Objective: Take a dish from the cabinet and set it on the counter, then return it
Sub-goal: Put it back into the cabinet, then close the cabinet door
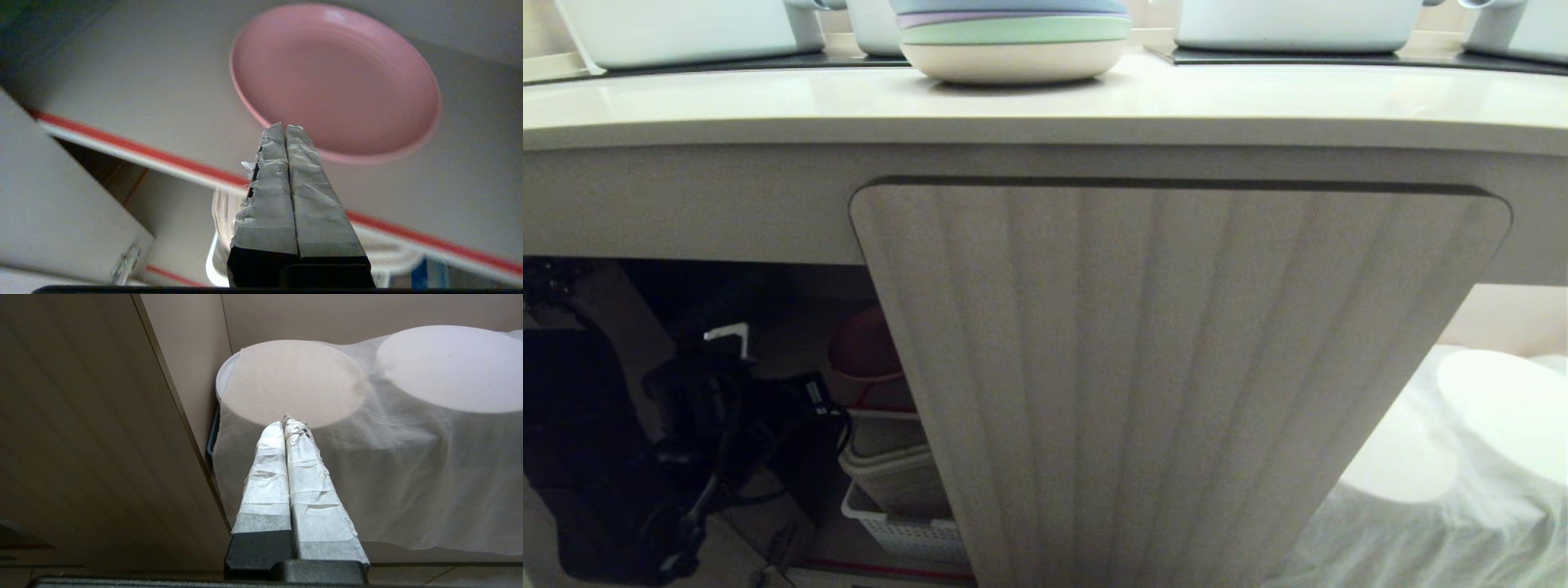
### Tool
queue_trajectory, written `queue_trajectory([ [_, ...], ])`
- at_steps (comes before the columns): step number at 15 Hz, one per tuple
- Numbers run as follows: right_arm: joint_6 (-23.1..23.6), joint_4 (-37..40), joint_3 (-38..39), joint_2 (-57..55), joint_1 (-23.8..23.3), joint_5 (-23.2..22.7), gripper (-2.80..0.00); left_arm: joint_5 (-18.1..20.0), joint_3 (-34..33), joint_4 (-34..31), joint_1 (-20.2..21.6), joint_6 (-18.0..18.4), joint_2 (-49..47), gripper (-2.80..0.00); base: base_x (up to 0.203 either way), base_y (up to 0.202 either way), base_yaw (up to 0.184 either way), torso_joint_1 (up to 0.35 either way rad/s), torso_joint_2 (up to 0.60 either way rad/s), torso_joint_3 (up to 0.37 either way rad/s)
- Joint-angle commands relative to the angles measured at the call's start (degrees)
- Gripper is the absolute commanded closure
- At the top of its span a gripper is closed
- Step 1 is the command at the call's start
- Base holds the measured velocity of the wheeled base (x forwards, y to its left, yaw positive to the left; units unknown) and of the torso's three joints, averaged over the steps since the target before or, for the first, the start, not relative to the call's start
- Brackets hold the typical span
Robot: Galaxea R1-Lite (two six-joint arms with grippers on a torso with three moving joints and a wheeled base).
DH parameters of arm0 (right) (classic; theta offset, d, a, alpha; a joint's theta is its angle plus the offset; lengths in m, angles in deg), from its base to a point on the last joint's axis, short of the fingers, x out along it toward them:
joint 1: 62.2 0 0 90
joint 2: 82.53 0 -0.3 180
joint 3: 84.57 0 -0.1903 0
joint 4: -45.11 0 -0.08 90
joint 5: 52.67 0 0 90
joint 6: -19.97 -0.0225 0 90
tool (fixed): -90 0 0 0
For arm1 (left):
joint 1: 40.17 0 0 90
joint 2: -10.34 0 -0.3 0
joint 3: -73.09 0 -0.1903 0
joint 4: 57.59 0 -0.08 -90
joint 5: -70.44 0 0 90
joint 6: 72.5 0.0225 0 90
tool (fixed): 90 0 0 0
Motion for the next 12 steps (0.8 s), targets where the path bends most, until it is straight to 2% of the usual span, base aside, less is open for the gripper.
queue_trajectory([
  [1, -0.04, 0.00, 0.00, 0.00, 0.01, 0.02, 0.00, 0.10, -3.09, 0.48, -0.54, -0.08, 2.25, 0.00, 0.000, 0.000, 0.000, 0.000, 0.00, 0.000],
  [3, -0.04, -0.02, -0.01, 0.00, 0.01, 0.02, 0.00, 0.12, -5.93, 0.65, -0.70, -0.10, 3.51, 0.00, 0.000, 0.000, 0.000, 0.000, 0.00, 0.000],
  [6, -0.04, 0.00, 0.00, 0.00, 0.01, 0.02, 0.00, 0.06, -10.84, 5.47, -1.99, -0.04, 4.32, 0.00, 0.000, 0.000, 0.000, 0.000, 0.00, 0.000],
  [8, -0.04, -0.08, 0.00, 0.00, 0.01, 0.02, 0.00, -0.31, -14.00, 6.02, -3.83, -0.01, 5.46, 0.00, 0.000, 0.000, 0.000, 0.000, 0.00, 0.000],
  [12, -0.04, 0.00, 0.00, 0.00, 0.01, 0.02, 0.00, -0.17, -18.68, 6.06, -4.44, 0.07, 9.73, 0.00, 0.000, 0.000, 0.000, 0.000, 0.00, 0.000],
])
